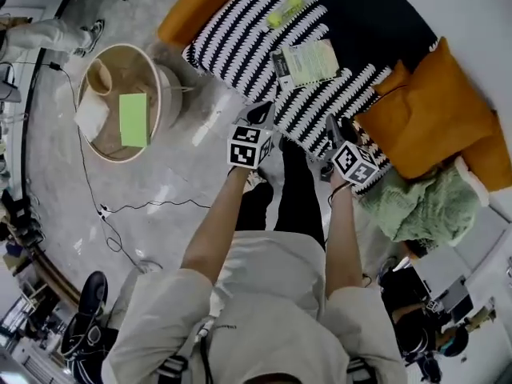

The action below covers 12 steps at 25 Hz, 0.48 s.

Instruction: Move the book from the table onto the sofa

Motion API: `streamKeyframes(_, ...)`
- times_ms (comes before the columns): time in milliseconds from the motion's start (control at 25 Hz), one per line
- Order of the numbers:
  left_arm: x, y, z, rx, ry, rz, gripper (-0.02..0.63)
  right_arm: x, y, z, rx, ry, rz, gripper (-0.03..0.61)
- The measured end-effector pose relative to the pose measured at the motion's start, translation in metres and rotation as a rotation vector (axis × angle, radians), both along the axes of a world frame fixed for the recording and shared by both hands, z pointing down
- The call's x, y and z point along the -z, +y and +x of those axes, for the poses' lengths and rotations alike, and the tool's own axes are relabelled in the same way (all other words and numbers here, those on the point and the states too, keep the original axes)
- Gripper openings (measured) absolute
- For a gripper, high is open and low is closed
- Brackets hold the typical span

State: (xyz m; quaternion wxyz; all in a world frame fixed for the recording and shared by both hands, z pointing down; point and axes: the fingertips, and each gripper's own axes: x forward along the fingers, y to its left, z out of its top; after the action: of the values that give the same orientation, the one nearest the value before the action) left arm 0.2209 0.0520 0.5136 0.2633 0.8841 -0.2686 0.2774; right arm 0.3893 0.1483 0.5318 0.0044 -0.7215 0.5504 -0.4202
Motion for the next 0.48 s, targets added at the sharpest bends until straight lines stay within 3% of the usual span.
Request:
streamKeyframes(120, 0.028, 0.020, -0.011, -0.004, 0.034, 0.016, 0.009, 0.023, 0.027, -0.013, 0.006, 0.042, -0.011, 0.199)
streamKeyframes(280, 0.066, 0.047, -0.020, -0.066, 0.055, 0.081, 0.009, 0.053, 0.053, -0.028, -0.072, 0.030, 0.007, 0.199)
streamKeyframes(480, 0.097, 0.063, -0.039, -0.023, 0.073, 0.091, 0.009, 0.085, 0.069, -0.058, -0.008, 0.097, 0.028, 0.199)
